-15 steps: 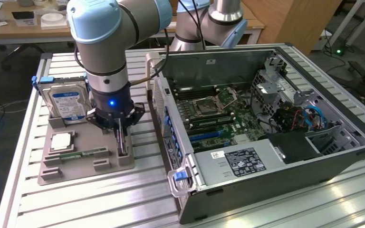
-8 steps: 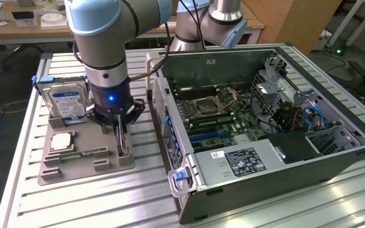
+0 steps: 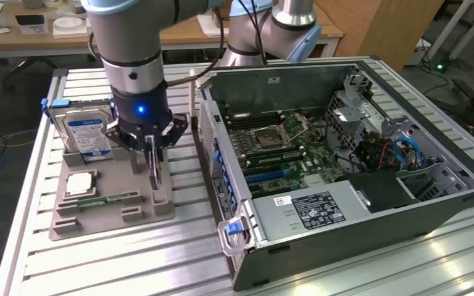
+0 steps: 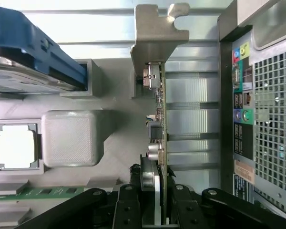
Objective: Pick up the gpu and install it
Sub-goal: 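Pick up the gpu and move the gpu toward the slot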
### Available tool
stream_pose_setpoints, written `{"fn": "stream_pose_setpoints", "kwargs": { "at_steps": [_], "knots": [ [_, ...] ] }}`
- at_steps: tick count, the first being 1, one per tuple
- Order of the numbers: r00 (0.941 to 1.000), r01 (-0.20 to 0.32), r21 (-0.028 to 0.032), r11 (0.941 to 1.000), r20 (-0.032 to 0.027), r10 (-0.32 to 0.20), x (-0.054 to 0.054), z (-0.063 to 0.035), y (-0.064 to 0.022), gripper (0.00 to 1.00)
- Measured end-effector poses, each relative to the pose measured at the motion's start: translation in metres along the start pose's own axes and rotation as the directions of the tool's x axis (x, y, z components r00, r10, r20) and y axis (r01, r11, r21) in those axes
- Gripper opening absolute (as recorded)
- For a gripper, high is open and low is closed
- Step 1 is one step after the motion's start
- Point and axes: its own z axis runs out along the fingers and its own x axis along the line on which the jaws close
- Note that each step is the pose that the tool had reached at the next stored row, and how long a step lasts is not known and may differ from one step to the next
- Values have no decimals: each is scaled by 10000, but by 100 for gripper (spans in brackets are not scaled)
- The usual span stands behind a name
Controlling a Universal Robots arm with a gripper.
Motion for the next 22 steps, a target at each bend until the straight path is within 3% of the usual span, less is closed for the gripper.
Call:
{"fn": "stream_pose_setpoints", "kwargs": {
  "at_steps": [22],
  "knots": [
    [10000,0,0,10000,1,0,-29,-992,36,28]
  ]
}}
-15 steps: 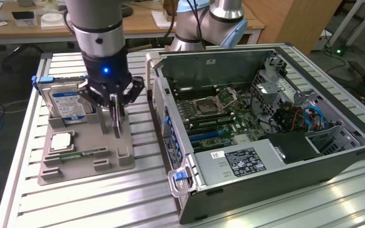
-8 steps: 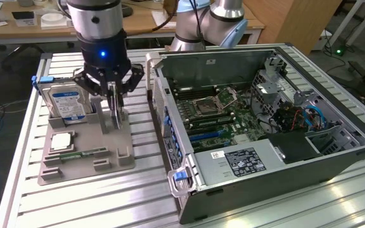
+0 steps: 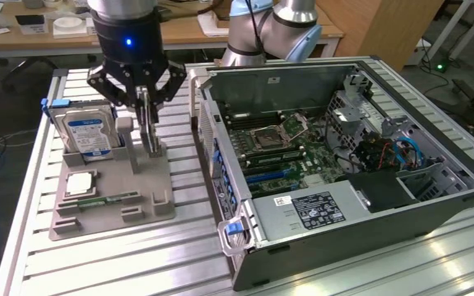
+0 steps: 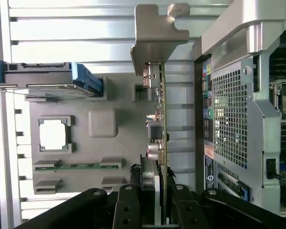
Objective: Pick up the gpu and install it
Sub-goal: 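Pick up the gpu and move the gpu toward the slot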
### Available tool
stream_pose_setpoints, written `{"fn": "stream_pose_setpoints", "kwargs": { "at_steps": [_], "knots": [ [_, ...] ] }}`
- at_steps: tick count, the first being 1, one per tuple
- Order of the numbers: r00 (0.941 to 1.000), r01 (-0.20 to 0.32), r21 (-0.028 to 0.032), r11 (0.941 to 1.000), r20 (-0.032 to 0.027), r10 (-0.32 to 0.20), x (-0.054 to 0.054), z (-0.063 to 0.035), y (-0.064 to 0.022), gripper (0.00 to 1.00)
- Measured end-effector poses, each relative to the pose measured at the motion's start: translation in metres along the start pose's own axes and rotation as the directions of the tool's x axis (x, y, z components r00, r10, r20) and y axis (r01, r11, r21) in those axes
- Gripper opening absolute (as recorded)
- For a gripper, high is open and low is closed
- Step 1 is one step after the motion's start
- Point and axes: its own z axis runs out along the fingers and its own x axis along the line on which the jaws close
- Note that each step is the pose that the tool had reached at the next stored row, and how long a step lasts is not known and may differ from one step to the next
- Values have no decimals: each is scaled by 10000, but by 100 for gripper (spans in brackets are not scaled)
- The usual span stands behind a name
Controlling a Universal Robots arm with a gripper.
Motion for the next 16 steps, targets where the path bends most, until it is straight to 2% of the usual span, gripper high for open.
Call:
{"fn": "stream_pose_setpoints", "kwargs": {
  "at_steps": [11,13,16],
  "knots": [
    [10000,0,-1,10000,0,0,-14,-467,17,28],
    [10000,0,-1,10000,0,0,-15,-507,19,28],
    [10000,0,-2,10000,1,0,-15,-511,19,28]
  ]
}}
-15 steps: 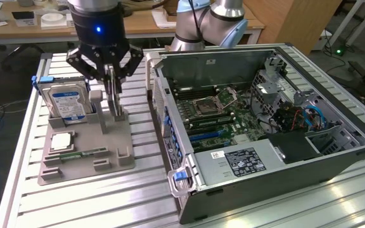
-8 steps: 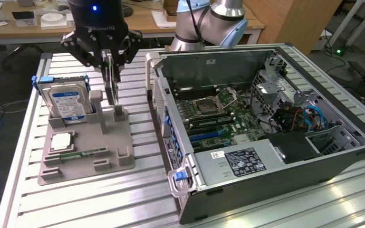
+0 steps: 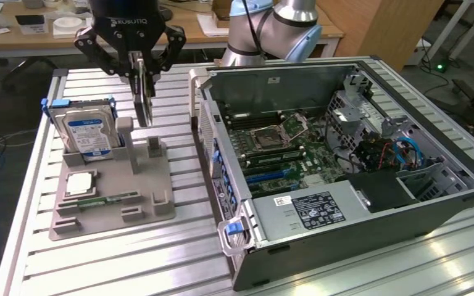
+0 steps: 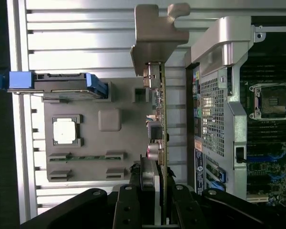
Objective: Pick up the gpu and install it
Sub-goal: 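Pick up the gpu and move the gpu toward the slot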
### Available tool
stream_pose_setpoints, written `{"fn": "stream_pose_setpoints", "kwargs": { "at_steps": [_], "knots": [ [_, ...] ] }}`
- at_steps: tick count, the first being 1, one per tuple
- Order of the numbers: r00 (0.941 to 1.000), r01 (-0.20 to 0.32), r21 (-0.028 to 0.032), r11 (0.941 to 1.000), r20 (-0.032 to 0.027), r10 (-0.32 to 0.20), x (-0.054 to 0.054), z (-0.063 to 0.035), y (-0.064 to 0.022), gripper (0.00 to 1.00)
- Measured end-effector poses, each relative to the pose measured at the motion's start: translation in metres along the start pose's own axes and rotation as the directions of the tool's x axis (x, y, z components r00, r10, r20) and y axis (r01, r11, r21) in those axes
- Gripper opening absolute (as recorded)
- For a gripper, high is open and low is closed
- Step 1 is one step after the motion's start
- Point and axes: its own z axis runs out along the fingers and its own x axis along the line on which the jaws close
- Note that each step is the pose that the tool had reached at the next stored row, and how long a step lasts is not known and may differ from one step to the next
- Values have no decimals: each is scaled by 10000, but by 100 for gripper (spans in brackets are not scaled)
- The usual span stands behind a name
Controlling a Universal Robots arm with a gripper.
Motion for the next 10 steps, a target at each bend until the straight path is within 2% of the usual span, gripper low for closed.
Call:
{"fn": "stream_pose_setpoints", "kwargs": {
  "at_steps": [4,10],
  "knots": [
    [10000,1,11,10000,-2,-1,-26,-1,2,28],
    [10000,0,11,10000,-1,0,-171,4,8,28]
  ]
}}
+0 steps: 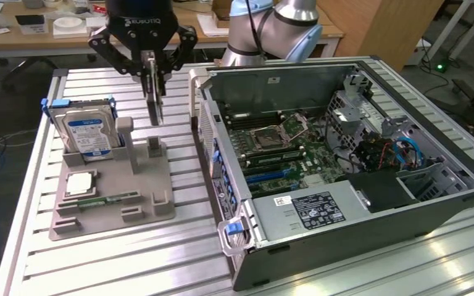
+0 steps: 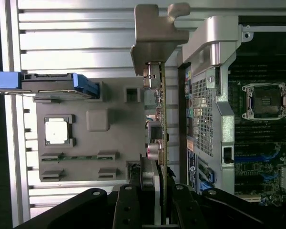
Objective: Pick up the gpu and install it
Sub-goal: 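Pick up the gpu and move the gpu toward the slot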
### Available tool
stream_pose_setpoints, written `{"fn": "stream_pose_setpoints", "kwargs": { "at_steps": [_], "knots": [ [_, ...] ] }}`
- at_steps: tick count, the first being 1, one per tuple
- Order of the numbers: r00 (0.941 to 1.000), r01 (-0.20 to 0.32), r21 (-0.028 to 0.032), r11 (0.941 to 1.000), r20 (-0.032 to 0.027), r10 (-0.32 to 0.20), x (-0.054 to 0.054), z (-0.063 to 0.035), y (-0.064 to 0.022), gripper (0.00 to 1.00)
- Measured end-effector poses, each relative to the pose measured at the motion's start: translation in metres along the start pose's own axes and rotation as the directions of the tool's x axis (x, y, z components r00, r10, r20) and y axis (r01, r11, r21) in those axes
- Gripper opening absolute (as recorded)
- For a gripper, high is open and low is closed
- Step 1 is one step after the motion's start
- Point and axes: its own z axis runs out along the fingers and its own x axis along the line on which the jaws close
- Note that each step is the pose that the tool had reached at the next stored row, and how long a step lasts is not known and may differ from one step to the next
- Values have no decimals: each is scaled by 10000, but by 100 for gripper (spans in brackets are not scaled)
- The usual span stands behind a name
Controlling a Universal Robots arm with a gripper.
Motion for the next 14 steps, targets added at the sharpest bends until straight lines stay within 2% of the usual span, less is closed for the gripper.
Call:
{"fn": "stream_pose_setpoints", "kwargs": {
  "at_steps": [14],
  "knots": [
    [10000,0,0,10000,0,0,-396,13,19,28]
  ]
}}
